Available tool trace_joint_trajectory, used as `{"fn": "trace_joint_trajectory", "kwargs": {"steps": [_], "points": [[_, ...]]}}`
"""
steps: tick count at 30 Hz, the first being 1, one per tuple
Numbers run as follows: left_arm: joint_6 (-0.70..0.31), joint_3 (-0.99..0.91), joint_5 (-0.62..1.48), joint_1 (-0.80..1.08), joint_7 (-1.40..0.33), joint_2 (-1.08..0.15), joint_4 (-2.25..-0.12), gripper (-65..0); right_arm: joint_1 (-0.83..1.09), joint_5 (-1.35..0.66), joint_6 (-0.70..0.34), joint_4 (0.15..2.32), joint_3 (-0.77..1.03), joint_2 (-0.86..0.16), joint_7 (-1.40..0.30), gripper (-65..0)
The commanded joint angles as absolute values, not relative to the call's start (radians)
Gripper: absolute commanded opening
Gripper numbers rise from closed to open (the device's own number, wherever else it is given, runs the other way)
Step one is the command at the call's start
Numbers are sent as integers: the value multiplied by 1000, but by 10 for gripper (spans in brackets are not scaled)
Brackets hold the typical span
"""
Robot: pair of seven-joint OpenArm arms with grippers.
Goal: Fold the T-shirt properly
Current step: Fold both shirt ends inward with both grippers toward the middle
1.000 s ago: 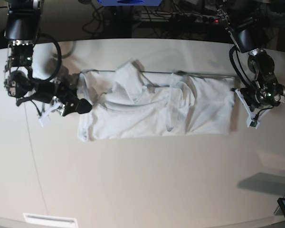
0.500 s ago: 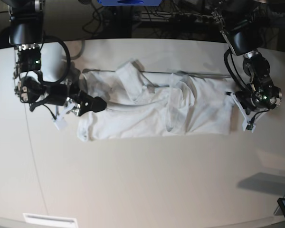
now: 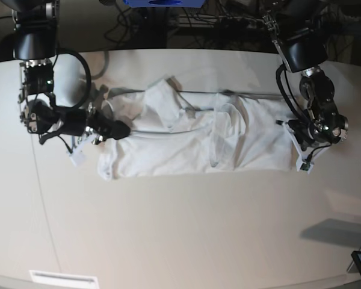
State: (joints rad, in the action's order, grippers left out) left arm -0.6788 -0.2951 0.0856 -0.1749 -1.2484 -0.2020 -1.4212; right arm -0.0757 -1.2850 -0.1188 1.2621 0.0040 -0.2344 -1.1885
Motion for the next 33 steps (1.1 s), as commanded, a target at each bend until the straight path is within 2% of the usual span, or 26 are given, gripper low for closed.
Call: {"fn": "trace_joint_trajectory", "kwargs": {"steps": [1,4,7,9,15,22,33], "points": [[-698,-282,150,-170,-1256,-177,-1411,-650,-85,-1288,-124,1259,7,-242,-1178,-647],[-698,-282,150,-170,-1256,-162,-1411,-650,-85,-1287,-102,1260,7,-249,-1176,-647],[-698,-282,150,-170,-1256,-140,-1411,-650,-82,-1287,-10,1265,8,-252,-1176,-647],[-698,-280,150,-171,-1256,-122,-1411,-650,-82,-1287,12,1265,8,-262,-1176,-647],[-698,-185,150,-188,-1254,-94,-1403,-650,-58,-1288,15,1307,8,-302,-1112,-647],[-698,-182,150,-209,-1254,-45,-1363,-650,-48,-1288,16,1360,13,-360,-1099,-647],[-698,-180,150,-209,-1256,-24,-1362,-650,-50,-1288,18,1540,59,-390,-1113,-649]]}}
